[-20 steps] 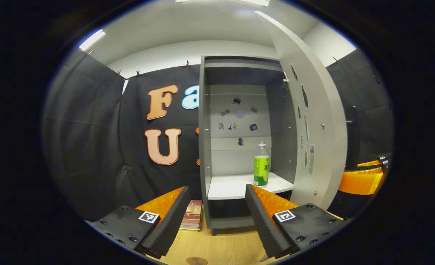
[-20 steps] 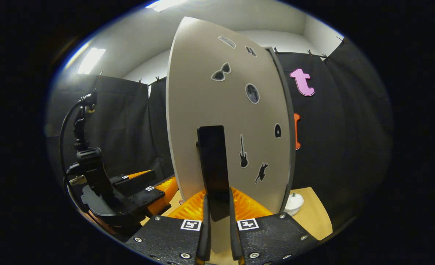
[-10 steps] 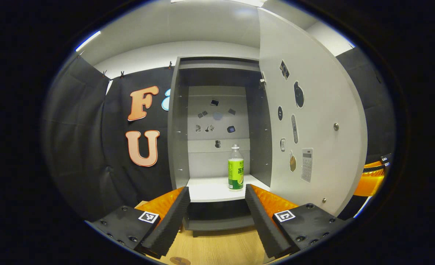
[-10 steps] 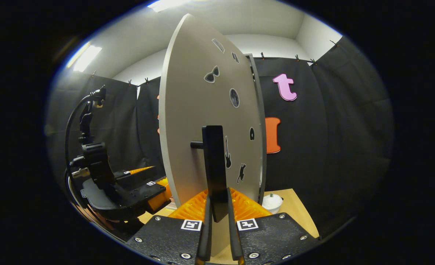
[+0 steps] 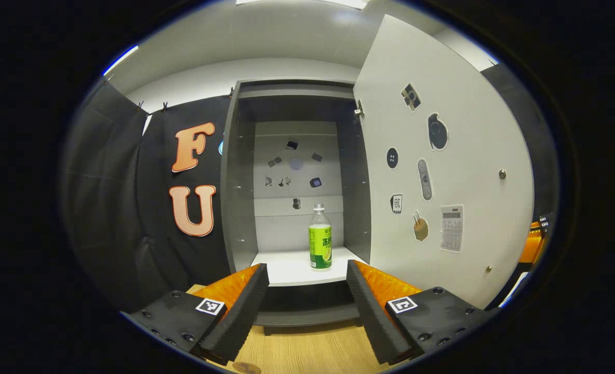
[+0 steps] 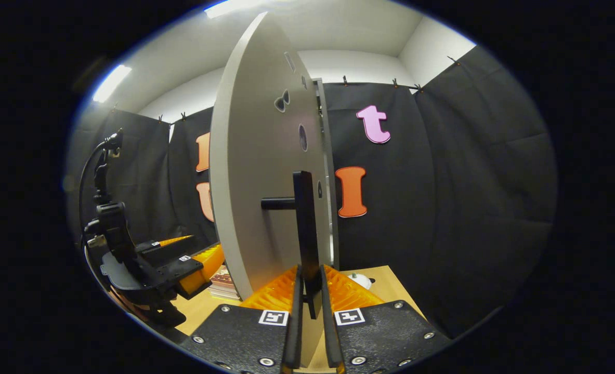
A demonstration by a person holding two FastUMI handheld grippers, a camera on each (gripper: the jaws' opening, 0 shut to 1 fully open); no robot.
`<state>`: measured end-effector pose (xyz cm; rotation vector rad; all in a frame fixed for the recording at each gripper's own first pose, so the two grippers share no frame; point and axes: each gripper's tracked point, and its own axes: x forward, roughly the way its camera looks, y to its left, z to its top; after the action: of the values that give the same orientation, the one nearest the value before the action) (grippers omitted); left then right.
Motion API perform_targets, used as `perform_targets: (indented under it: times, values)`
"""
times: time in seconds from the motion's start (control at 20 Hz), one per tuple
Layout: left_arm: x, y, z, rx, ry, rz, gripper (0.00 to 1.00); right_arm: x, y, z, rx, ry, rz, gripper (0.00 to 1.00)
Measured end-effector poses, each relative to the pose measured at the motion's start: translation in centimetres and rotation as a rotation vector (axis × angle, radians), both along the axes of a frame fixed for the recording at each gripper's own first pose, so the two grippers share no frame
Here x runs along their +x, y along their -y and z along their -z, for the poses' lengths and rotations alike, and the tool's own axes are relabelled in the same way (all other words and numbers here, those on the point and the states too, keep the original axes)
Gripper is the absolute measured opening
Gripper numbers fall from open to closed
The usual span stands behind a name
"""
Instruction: Open the cabinet door with the right hand, grasp the bottle in the cabinet with the left hand and place it on the coaster, then close the cabinet door with the right hand.
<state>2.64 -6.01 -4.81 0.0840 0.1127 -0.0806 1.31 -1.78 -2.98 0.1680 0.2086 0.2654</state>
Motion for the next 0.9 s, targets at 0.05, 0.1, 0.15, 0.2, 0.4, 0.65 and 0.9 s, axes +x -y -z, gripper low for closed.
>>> perform_targets:
  times: [0.05,0.1,0.15,0.2,0.4,0.65,0.9]
  values:
    - [0.1,0.2,0.1,0.004,-0.003,0.002,0.96,-0.2,1.0,-0.2,0.002,0.002,0.019,0.14]
    - [0.2,0.5,0.2,0.004,-0.006,0.004,0.98,-0.3,1.7,-0.2,0.001,0.001,0.035,0.14]
    - [0.4,0.9,0.3,0.004,-0.009,0.011,0.98,-0.4,2.6,-0.2,0.000,0.002,0.055,0.14]
    - [0.6,1.3,0.4,0.004,-0.011,0.018,0.98,-0.5,3.4,-0.1,-0.005,0.002,0.072,0.14]
    - [0.8,2.9,0.5,0.012,-0.009,0.051,0.98,-1.6,2.9,-0.5,0.004,0.007,0.061,0.14]
    - [1.3,4.1,0.7,0.011,-0.008,0.081,0.96,-2.3,2.8,-0.9,-0.003,0.027,0.061,0.14]
    - [2.8,4.8,0.3,0.003,0.006,0.103,0.96,-3.9,4.2,-1.1,0.013,0.029,0.075,0.18]
